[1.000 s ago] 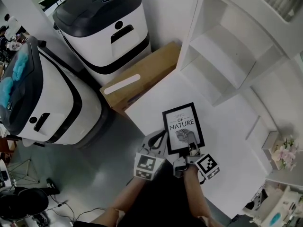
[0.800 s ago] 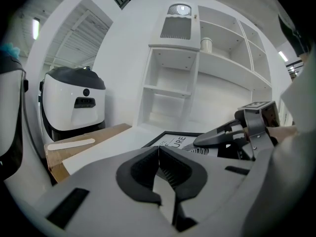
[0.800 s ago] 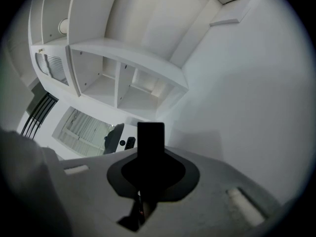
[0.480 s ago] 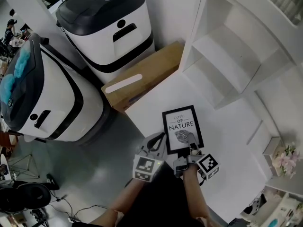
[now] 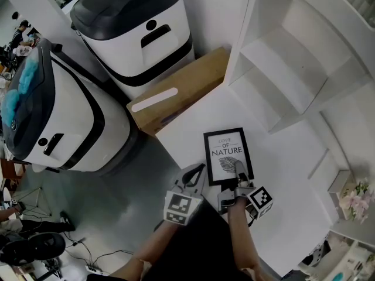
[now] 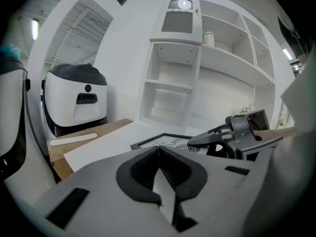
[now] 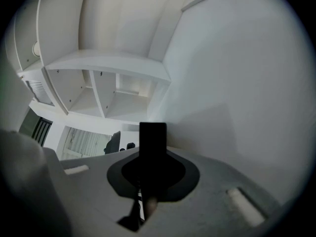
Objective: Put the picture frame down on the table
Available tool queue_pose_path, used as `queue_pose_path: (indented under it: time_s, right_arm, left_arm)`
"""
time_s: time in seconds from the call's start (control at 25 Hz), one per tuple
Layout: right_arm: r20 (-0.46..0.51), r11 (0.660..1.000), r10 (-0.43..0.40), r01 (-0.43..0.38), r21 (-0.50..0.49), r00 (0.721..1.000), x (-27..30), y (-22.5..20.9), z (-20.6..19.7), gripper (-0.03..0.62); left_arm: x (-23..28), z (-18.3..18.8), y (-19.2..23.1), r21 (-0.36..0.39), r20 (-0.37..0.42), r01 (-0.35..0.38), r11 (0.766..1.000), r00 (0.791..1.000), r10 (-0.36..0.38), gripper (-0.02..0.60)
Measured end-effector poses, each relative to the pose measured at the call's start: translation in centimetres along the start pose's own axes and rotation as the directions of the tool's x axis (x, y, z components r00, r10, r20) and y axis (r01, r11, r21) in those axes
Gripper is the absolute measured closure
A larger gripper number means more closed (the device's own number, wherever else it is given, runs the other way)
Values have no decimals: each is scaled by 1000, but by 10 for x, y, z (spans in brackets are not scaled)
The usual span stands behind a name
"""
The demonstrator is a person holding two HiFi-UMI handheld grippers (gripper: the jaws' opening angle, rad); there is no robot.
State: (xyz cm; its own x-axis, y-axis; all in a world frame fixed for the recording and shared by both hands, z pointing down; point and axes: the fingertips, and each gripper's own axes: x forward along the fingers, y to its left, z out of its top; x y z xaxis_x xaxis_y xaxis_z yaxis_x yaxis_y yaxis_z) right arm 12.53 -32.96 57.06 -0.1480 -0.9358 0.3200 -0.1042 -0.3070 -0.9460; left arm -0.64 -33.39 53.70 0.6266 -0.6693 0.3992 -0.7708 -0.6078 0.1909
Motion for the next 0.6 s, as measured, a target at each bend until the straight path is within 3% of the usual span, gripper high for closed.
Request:
queue_pose_path:
  time_s: [0.6]
  right_arm:
    - [4, 997, -13, 12, 72, 1000, 1, -17, 2, 579]
  left_arm:
    - [-1, -10, -5, 8, -26, -2, 1000, 1000, 3, 569]
